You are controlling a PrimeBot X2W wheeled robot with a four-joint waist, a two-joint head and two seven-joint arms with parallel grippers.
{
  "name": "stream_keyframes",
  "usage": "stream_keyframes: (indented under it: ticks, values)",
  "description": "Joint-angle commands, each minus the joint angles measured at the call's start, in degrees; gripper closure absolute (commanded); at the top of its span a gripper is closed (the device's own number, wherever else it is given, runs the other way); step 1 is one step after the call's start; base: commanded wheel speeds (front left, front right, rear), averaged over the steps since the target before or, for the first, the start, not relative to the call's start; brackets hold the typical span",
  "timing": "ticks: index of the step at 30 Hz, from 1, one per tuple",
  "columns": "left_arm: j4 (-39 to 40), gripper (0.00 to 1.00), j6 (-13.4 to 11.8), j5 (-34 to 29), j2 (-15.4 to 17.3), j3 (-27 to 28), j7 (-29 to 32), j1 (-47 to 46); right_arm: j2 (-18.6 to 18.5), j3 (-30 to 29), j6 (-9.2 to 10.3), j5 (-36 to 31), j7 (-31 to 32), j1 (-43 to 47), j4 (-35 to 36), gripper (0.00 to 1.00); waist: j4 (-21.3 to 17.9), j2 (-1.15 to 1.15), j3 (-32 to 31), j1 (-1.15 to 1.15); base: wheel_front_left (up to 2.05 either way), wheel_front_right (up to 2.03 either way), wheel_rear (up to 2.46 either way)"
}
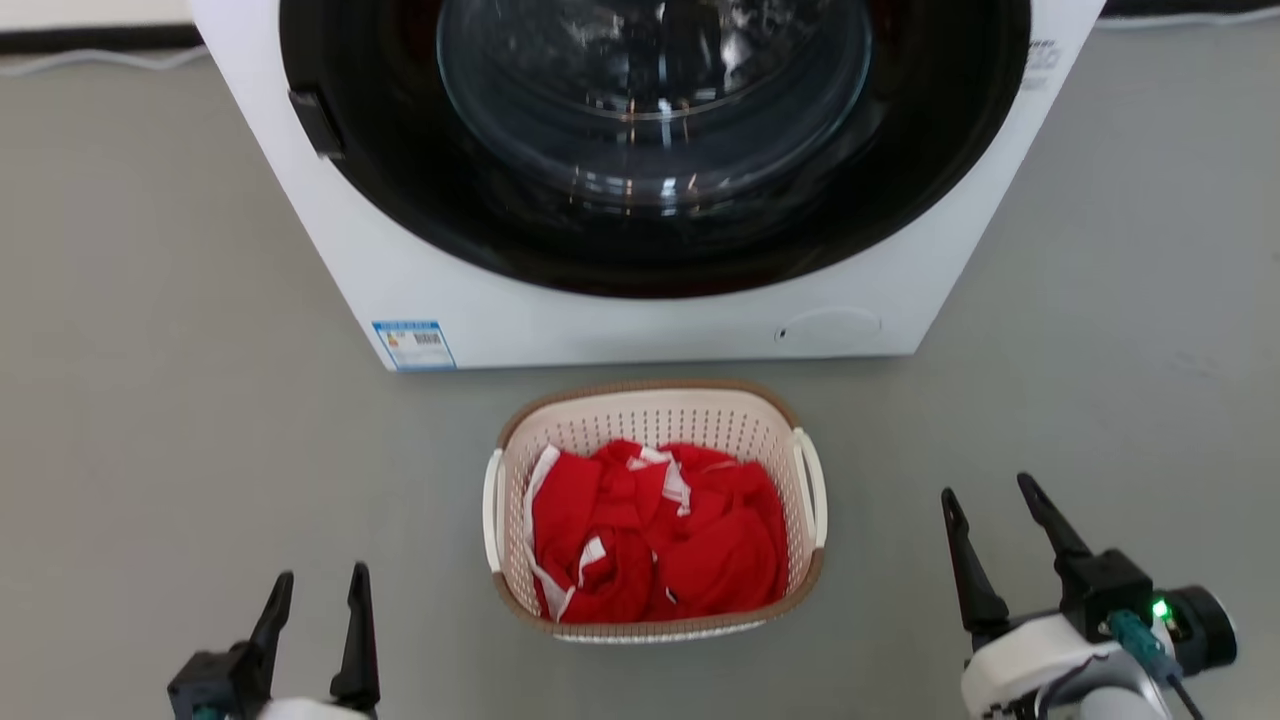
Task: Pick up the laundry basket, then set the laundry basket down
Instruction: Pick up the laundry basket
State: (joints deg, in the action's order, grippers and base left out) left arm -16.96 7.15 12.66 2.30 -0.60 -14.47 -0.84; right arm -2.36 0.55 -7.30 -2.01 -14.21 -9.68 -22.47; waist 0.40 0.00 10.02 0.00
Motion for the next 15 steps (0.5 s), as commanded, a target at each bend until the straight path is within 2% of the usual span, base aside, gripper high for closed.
stream_keyframes:
  ticks: [1,15]
  values:
    - [0.3,0.00,0.3,1.0,0.6,1.4,-0.5,-3.3,-0.5,1.0,-0.19,0.7,-0.8,-2.4,0.6,0.00,0.2,0.00,2.6,0.00,0.00,0.00,0.00]
    - [-6.9,0.00,0.3,2.5,0.6,-2.4,-0.5,-14.0,-0.5,0.5,-0.19,1.1,-0.8,-10.1,-4.9,0.00,1.7,0.00,12.2,0.00,0.00,0.00,0.00]
